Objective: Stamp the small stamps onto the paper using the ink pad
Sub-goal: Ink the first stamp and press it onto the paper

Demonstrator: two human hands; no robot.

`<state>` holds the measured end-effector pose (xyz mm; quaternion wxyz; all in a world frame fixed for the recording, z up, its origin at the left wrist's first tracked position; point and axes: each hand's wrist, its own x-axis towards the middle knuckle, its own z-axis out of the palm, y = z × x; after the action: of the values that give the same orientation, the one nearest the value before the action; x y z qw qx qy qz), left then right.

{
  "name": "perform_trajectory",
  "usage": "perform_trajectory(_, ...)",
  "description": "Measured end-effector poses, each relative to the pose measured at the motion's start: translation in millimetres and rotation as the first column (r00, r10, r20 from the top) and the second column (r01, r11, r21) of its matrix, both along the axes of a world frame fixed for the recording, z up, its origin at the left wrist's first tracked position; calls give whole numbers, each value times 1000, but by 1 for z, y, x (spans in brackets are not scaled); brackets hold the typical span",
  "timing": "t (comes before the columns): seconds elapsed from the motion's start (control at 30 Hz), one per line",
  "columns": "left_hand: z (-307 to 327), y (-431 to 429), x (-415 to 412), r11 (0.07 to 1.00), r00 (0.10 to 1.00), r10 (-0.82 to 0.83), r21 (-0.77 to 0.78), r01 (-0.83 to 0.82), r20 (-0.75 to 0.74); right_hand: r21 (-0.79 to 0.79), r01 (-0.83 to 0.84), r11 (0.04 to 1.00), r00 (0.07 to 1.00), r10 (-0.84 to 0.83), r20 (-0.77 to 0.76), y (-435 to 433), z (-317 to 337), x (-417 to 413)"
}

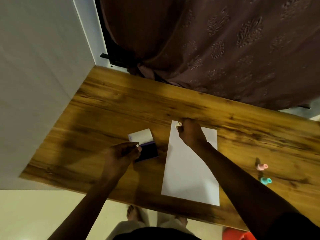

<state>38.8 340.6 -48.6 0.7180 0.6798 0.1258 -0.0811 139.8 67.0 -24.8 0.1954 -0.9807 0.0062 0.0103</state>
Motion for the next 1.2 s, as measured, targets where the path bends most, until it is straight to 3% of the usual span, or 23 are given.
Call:
perform_trajectory(0.2, 0, -2, 3, 997, 999, -9, -79, 6, -36, -55, -24, 998, 1000, 24, 1, -2, -6, 5)
perform_trajectory(0.67, 18, -20, 7, 999, 998, -40, -3, 40, -44, -113, -10, 994, 998, 3, -63, 1, -6, 12)
perform_trajectory(0.73, 22, -24, 6, 998, 998, -52, 26, 53, -32, -75, -11, 997, 996, 4, -94, -2, -2, 17)
perform_trajectory(0.83, 29, -32, 4, 998, 997, -66, 12, 67, -35, 146, 79, 986, 986, -55, -160, -15, 7, 25)
perform_trajectory(0.9, 34, -38, 4, 998, 997, -67, 3, 67, -31, 335, 241, 911, 961, -175, -215, -26, 16, 24)
perform_trajectory(0.93, 36, -43, 3, 998, 997, -70, 4, 70, -27, 470, 337, 816, 935, -233, -266, -31, 22, 20)
perform_trajectory(1.0, 40, -55, 2, 997, 996, -81, -4, 81, -21, 717, 455, 527, 890, -238, -390, -40, 35, 6)
perform_trajectory(1.07, 46, -69, 0, 995, 996, -90, -33, 90, -17, 838, 470, 277, 882, -166, -440, -46, 47, -15)
perform_trajectory(1.13, 52, -83, 0, 992, 992, -125, -22, 125, 2, 873, 444, 201, 896, -122, -427, -51, 55, -41)
perform_trajectory(1.2, 56, -98, 0, 985, 986, -166, -47, 167, 21, 883, 407, 234, 913, -90, -397, -54, 58, -69)
